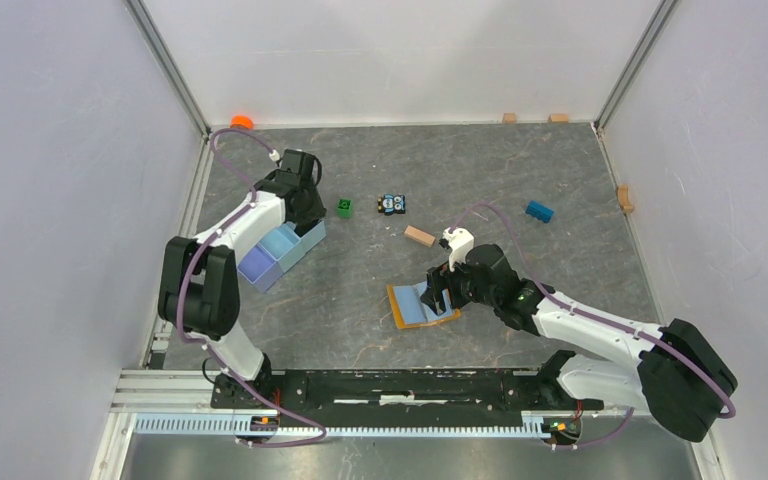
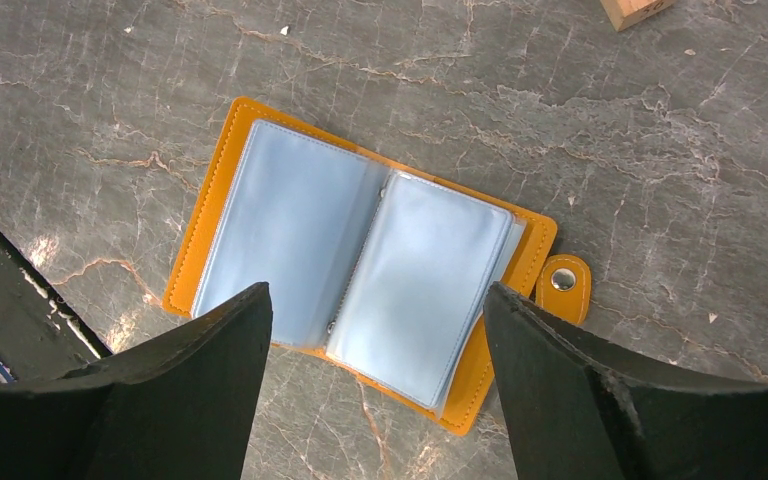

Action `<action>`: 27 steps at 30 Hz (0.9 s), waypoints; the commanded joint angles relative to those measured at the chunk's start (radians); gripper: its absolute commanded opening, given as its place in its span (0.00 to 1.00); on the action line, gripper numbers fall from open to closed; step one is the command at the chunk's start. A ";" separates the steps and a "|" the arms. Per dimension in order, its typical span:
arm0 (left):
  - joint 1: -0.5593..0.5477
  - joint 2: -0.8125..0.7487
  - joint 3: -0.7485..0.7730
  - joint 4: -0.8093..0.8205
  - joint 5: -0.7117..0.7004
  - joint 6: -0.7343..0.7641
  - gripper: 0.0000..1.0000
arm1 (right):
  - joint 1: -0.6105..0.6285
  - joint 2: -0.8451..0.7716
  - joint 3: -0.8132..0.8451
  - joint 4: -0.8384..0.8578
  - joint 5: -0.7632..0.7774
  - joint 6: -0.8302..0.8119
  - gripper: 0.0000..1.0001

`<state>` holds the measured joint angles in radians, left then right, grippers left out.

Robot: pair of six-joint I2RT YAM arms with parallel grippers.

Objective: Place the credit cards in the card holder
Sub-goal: Pick up the credit card from the storage box.

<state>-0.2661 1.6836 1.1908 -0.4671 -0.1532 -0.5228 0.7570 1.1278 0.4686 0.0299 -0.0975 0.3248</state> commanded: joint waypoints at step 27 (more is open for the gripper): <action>-0.003 -0.342 0.004 -0.235 -0.228 0.106 0.02 | -0.004 -0.087 0.004 0.032 -0.005 0.014 0.82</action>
<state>-0.2661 1.4326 1.1908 -0.6716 -0.3351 -0.4843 0.7570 1.0760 0.4686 0.0296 -0.0978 0.3351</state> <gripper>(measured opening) 0.033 0.818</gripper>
